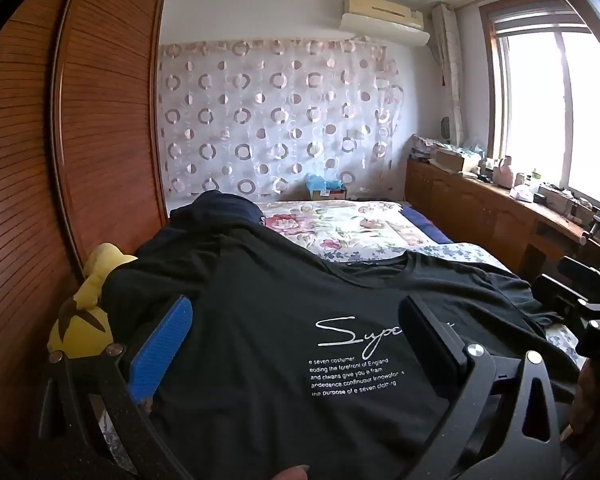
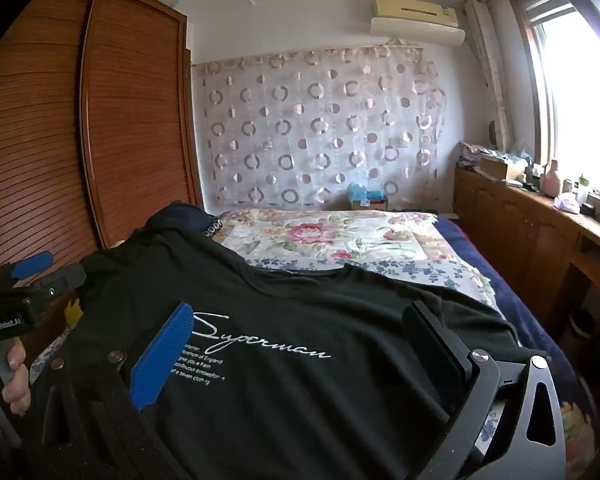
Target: Fold small clothes
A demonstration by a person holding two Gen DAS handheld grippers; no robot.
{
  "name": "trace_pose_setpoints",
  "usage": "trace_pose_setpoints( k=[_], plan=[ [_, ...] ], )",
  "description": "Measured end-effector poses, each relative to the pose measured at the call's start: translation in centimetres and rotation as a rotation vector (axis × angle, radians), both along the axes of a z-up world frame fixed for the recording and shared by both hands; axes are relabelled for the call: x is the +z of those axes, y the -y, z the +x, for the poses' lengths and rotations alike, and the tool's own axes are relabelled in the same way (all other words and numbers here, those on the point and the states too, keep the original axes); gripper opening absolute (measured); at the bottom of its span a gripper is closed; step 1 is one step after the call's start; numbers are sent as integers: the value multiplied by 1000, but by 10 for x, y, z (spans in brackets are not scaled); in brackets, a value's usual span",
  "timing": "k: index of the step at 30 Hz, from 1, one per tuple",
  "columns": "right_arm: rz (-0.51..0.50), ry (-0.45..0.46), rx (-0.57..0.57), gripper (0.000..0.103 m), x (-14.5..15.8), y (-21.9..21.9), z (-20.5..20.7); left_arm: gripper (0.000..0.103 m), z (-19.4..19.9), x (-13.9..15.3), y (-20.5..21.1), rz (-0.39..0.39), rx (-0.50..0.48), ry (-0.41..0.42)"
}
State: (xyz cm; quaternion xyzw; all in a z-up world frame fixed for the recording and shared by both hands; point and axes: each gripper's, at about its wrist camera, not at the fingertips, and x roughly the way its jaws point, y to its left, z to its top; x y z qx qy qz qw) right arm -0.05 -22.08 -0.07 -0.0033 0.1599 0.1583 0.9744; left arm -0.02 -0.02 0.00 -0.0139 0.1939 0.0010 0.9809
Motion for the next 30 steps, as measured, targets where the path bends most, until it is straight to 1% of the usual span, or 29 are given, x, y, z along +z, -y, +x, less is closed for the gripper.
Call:
trace_pose_setpoints(
  k=[10, 16, 30],
  plan=[
    [0, 4, -11, 103, 5, -6, 1, 103, 0, 0, 0, 7, 1, -13],
    [15, 3, -8, 103, 0, -2, 1, 103, 0, 0, 1, 10, 3, -13],
    [15, 4, -12, 103, 0, 2, -3, 103, 0, 0, 1, 17, 2, -12]
  ],
)
